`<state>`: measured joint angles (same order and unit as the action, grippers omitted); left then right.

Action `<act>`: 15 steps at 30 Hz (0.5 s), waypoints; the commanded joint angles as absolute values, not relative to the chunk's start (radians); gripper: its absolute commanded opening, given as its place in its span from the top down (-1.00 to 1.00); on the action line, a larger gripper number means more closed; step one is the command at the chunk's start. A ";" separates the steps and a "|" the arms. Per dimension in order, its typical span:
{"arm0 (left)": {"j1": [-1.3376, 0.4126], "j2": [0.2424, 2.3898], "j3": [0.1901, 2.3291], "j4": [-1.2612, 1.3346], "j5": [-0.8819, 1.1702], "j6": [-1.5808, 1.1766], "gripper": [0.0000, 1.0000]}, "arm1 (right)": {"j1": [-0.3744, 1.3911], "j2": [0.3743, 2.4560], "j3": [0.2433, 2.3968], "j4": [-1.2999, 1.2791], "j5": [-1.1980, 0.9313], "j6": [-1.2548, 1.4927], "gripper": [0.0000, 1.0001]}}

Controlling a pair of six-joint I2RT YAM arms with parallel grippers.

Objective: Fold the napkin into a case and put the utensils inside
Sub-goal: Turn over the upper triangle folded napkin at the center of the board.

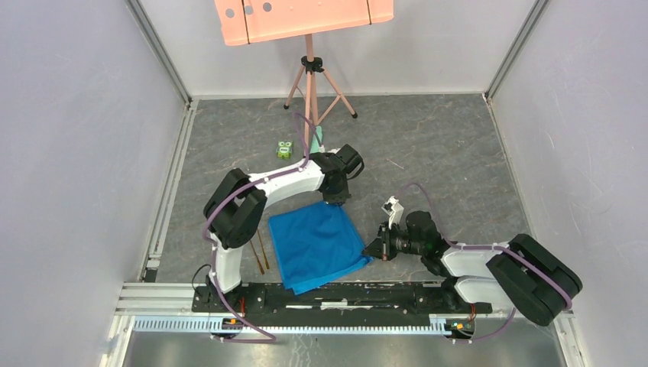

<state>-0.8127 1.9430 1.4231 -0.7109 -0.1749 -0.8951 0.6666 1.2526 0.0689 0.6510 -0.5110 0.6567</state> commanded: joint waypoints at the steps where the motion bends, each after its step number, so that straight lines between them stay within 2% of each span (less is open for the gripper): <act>1: -0.788 1.994 1.494 -0.537 -0.203 -0.800 0.90 | 0.630 1.206 0.093 0.360 -0.526 0.519 0.96; 4: -0.789 2.014 1.513 -0.504 -0.132 -0.766 0.63 | 0.618 1.163 0.143 0.211 -0.424 0.461 0.62; 6: -0.788 2.007 1.519 -0.500 -0.103 -0.739 0.42 | 0.618 1.119 0.200 0.095 -0.349 0.418 0.47; 10: -0.787 1.925 1.493 -0.497 -0.021 -0.694 -0.09 | 0.618 1.039 0.332 -0.193 -0.148 0.334 0.07; 13: -0.784 1.803 1.424 -0.482 0.046 -0.664 -0.30 | 0.618 0.990 0.378 -0.253 -0.136 0.294 -0.12; 15: -0.776 1.737 1.377 -0.482 0.106 -0.655 -0.36 | 0.626 0.973 0.395 -0.246 -0.161 0.283 -0.18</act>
<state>-0.7849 1.9354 1.4353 -0.5323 -0.0216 -0.7376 0.6189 1.0161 0.3355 -0.0887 -0.2237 0.3717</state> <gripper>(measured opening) 0.650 0.563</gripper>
